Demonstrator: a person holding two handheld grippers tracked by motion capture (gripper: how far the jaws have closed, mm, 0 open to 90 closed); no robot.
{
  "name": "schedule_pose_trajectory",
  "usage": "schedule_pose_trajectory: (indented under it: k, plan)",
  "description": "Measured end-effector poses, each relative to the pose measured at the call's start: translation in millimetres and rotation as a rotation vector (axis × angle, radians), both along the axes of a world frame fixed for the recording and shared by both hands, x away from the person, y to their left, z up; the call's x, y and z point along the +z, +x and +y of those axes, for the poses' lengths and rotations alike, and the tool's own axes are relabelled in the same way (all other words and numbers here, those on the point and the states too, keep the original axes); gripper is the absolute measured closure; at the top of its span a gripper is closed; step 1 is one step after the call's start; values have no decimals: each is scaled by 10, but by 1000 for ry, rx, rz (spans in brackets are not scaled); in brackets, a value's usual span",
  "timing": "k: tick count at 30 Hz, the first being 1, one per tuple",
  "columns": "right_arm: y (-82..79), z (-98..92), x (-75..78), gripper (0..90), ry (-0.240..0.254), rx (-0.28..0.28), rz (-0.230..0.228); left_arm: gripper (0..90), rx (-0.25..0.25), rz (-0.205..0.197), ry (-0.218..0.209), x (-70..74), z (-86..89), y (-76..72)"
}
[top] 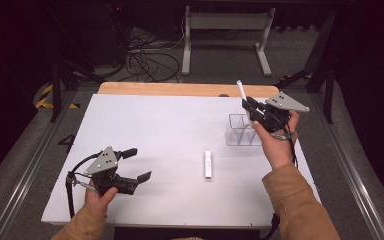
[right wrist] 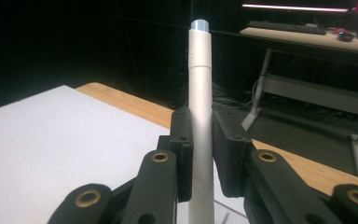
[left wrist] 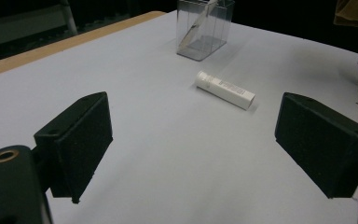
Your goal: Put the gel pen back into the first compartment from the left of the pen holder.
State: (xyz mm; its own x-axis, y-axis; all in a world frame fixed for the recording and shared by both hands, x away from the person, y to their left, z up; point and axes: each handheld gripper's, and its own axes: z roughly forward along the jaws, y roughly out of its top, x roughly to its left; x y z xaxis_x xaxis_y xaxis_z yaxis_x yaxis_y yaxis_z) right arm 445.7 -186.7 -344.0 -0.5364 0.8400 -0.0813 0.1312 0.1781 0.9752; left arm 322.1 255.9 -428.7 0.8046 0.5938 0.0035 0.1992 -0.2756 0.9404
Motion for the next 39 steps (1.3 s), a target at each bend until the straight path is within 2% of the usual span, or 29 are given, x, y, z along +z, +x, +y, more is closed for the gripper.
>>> schedule_pose_trajectory:
  k: [7, 11, 16, 23, 28, 39]
  plan:
    - [122, -52, -66, 789, -21, -37, -10, 119, 0, 0, 0, 0, 1, 0]
    - [195, -87, -116, 789, 9, -40, -5, 119, 0, 0, -1, 1, 2, -1]
    - [268, -99, -173, 788, 22, -47, -1, 119, 0, -1, 1, 0, 1, 0]
    - [362, -100, -260, 787, 11, -54, 2, 119, 0, -1, 2, 0, 2, 0]
    - [404, -111, -325, 787, 42, -59, 13, 119, -2, 1, 1, 0, 6, 1]
    - [414, -170, -472, 784, 64, -68, 53, 119, 0, -1, 3, 0, 1, -1]
